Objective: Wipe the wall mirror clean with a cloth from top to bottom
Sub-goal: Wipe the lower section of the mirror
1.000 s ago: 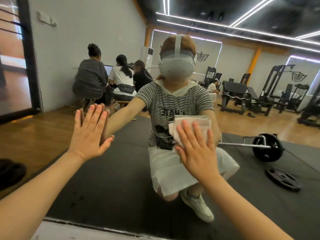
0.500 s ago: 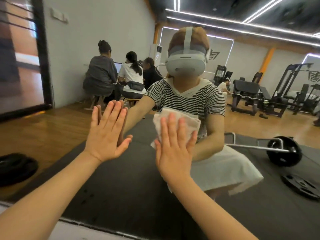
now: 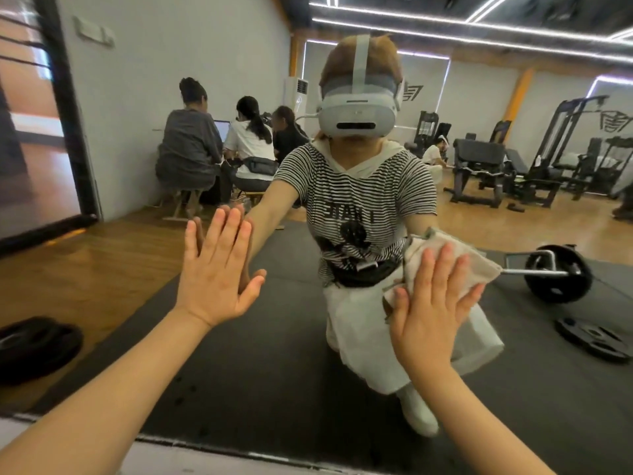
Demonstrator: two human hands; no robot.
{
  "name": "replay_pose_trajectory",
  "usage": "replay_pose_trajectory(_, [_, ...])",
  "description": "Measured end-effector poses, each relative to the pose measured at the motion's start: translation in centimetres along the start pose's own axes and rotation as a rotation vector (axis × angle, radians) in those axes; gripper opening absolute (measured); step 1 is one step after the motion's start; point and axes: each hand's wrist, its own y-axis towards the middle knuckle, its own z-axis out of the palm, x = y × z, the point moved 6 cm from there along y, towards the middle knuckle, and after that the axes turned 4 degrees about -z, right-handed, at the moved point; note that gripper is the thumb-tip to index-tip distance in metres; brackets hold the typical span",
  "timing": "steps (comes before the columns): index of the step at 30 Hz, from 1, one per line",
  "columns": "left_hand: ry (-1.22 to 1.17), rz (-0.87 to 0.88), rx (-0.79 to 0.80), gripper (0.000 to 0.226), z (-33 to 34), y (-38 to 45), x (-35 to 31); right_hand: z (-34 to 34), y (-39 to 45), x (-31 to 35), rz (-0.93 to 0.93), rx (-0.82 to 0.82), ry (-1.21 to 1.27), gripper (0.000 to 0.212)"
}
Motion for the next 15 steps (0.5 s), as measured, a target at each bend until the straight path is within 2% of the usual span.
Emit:
replay_pose_trajectory(1, [0.003, 0.002, -0.001, 0.084, 0.0, 0.0, -0.1, 0.3, 0.2, 1.1, 0.006, -0.004, 0.023, 0.07])
replay_pose_trajectory(5, [0.011, 0.007, 0.006, 0.076, -0.1, 0.1, -0.1, 2.1, 0.7, 7.1, -0.163, 0.038, 0.006, 0.069])
replay_pose_trajectory(7, [0.009, -0.004, 0.029, 0.072, 0.1, 0.1, 0.1, 2.6, 0.7, 9.1, -0.148, 0.029, 0.009, 0.073])
replay_pose_trajectory(9, [0.01, -0.006, 0.041, 0.07, 0.3, -0.2, 0.2, 2.8, 0.5, 9.4, -0.13, 0.022, 0.025, 0.074])
replay_pose_trajectory(13, [-0.004, -0.002, 0.049, 0.069, 0.2, -0.2, 0.2, 2.6, 0.2, 8.9, -0.211, 0.062, 0.026, 0.064])
replay_pose_trajectory(15, [0.001, -0.008, 0.041, 0.069, 0.2, -0.3, 0.3, 2.6, 0.1, 9.1, -0.214, 0.044, 0.03, 0.07])
